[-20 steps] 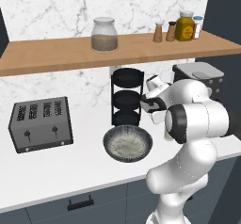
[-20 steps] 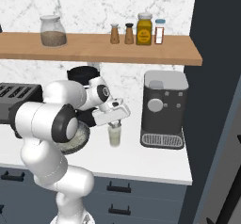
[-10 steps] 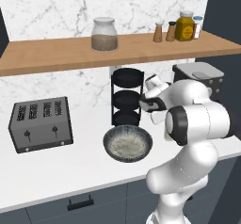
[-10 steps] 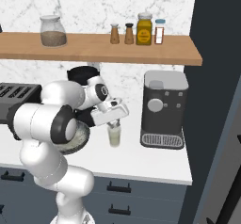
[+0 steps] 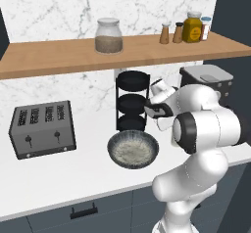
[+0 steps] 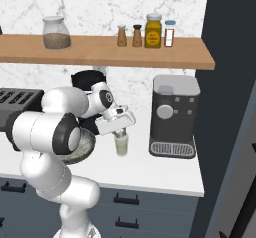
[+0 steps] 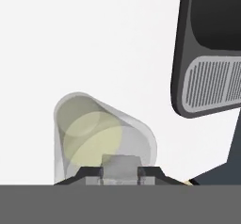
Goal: Grab a lemon wedge from the fridge and one ice cube from the ice bowl, and put them in the glass of lemonade.
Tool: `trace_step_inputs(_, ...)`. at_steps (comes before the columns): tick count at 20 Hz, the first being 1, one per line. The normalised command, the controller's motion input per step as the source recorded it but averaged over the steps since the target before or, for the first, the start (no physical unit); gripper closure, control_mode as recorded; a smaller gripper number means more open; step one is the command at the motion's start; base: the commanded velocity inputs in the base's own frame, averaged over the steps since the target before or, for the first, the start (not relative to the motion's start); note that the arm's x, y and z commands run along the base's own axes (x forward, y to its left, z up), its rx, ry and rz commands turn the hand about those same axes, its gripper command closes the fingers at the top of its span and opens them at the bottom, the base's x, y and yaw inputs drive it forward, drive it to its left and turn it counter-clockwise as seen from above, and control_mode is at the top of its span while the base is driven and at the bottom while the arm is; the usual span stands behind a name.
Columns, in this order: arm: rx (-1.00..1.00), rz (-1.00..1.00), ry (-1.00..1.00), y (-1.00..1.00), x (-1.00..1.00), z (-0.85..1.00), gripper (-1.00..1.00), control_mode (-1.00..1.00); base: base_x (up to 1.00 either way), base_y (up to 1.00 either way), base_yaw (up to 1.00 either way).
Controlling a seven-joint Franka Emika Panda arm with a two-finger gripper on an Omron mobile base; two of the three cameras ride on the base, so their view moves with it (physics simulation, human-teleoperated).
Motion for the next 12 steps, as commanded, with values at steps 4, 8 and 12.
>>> trace_step_inputs(4, 0.0, 0.0, 0.04, 0.0, 0.32, 0.0, -1.0, -1.0, 0.0, 0.0, 0.0)
trace_step_inputs(8, 0.0, 0.0, 0.02, 0.0, 0.17, 0.0, -1.0, -1.0, 0.0, 0.0, 0.0)
trace_step_inputs(12, 0.0, 0.0, 0.0, 0.0, -0.01, 0.0, -1.0, -1.0, 0.0, 0.0, 0.0)
